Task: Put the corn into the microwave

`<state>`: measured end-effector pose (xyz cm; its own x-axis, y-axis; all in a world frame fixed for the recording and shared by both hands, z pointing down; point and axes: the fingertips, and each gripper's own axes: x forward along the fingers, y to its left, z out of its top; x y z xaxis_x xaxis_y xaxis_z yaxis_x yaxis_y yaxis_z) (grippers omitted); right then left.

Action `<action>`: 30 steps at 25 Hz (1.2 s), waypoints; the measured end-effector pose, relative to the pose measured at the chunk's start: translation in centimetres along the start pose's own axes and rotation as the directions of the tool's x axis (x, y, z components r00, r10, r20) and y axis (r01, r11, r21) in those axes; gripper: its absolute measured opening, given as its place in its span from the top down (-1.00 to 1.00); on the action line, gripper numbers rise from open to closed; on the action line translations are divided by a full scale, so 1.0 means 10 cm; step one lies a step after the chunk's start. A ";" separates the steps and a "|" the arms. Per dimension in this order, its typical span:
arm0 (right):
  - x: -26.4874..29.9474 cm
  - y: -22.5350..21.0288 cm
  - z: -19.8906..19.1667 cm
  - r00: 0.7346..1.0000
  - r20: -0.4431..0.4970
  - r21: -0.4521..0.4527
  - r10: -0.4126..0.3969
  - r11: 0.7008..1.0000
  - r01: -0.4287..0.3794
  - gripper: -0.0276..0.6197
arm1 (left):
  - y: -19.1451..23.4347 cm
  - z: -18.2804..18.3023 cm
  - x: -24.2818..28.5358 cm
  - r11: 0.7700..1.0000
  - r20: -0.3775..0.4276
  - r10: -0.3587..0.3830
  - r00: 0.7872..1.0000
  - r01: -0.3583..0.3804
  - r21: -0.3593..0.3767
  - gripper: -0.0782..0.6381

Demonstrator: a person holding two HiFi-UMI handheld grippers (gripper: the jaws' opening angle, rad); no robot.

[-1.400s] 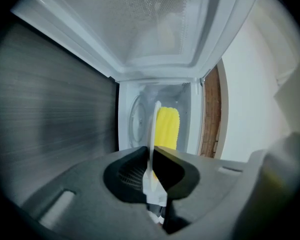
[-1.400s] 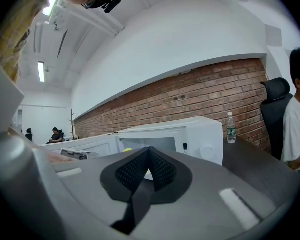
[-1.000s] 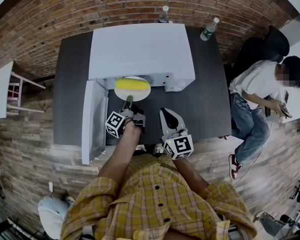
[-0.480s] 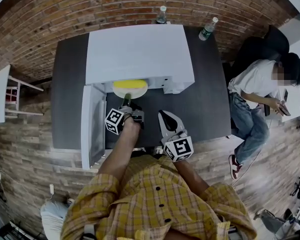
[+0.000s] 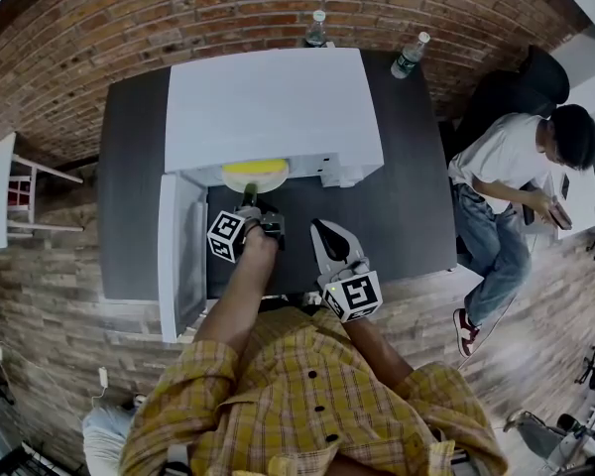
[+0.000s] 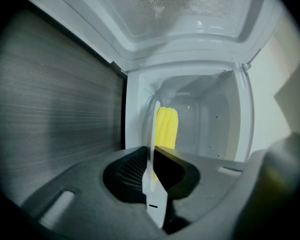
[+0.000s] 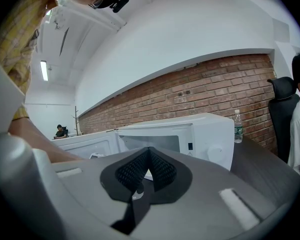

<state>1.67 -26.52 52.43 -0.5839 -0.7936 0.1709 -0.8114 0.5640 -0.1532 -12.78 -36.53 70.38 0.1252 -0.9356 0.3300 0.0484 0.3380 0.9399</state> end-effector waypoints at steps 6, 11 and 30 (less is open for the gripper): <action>0.03 -0.01 0.01 1.000 -0.002 0.003 0.000 1.000 0.000 0.92 | 0.03 0.02 0.05 1.000 0.009 0.015 1.000 -0.015 0.003 0.70; 0.04 -0.02 0.00 1.000 -0.001 0.011 0.000 1.000 0.000 0.92 | 0.04 0.03 0.11 1.000 0.022 0.026 0.999 -0.026 0.009 0.71; 0.03 -0.06 -0.02 1.000 -0.009 0.010 0.011 1.000 -0.011 0.92 | 0.02 -0.02 0.25 0.999 0.043 0.052 0.998 -0.052 -0.009 0.71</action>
<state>2.01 -27.02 52.71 -0.5929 -0.7855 0.1775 -0.8048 0.5701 -0.1652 -12.27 -38.77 71.33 0.0849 -0.9201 0.3823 0.0507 0.3872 0.9206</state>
